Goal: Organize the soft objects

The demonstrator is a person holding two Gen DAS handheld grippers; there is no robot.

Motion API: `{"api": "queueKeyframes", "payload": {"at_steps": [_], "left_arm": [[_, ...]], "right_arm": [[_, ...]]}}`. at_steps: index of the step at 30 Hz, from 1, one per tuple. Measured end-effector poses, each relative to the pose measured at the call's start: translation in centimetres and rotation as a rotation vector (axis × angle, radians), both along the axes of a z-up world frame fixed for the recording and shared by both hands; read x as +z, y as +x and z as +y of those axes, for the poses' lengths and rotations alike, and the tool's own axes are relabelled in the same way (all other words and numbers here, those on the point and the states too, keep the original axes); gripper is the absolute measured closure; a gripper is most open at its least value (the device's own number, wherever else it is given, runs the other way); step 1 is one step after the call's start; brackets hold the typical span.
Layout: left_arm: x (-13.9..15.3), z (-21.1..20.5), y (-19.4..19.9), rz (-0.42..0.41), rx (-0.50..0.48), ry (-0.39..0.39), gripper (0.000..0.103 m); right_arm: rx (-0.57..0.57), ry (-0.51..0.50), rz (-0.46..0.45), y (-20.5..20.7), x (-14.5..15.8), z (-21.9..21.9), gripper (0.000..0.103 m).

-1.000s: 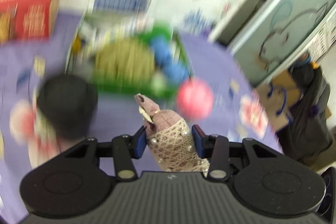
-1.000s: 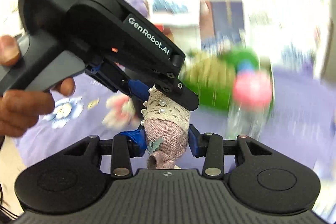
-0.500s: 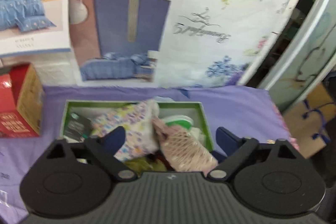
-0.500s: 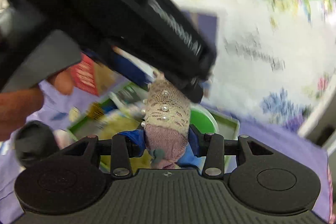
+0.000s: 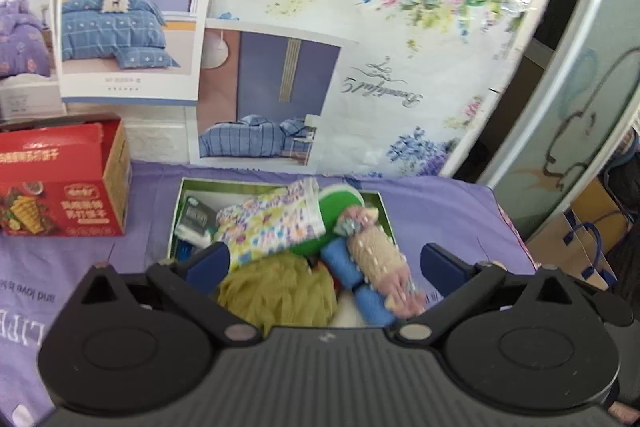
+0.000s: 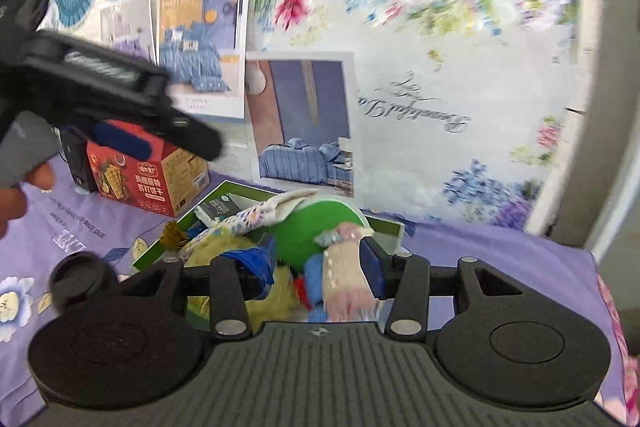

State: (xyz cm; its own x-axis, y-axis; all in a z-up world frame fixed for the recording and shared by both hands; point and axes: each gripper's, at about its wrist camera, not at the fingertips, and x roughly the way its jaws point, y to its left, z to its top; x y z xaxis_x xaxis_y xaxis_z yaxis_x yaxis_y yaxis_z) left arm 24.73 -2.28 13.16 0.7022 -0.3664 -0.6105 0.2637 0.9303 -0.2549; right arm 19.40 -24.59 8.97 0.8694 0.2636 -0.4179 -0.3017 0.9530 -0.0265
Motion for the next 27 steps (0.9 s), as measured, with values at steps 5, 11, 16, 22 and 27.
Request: {"api": "queueKeyframes", "payload": {"at_steps": [5,11,16,22,27], "left_arm": [[-2.0,0.8,-7.3,-0.017,-0.052,0.041,0.003],[-8.1,-0.4,-14.0,0.027,-0.176,0.147,0.003],[-13.8,-3.7,-17.5,0.036,-0.349,0.309,0.003],[-17.0,-7.7,-17.8,-0.010,-0.525,0.400,0.003],[-18.2,-10.2,-15.7,-0.027,-0.599,0.415,0.003]], "right_arm": [[-0.036,0.045,0.020,-7.4,-2.1,-1.5,0.072],[-0.099,0.106,0.094,-14.6,-7.4,-2.2,0.070],[-0.136,0.158,0.197,-17.3,-11.5,-2.8,0.070],[-0.146,0.183,0.223,-15.7,-12.4,-3.8,0.069],[-0.118,0.251,0.248,-12.5,-12.5,-4.6,0.068]]}}
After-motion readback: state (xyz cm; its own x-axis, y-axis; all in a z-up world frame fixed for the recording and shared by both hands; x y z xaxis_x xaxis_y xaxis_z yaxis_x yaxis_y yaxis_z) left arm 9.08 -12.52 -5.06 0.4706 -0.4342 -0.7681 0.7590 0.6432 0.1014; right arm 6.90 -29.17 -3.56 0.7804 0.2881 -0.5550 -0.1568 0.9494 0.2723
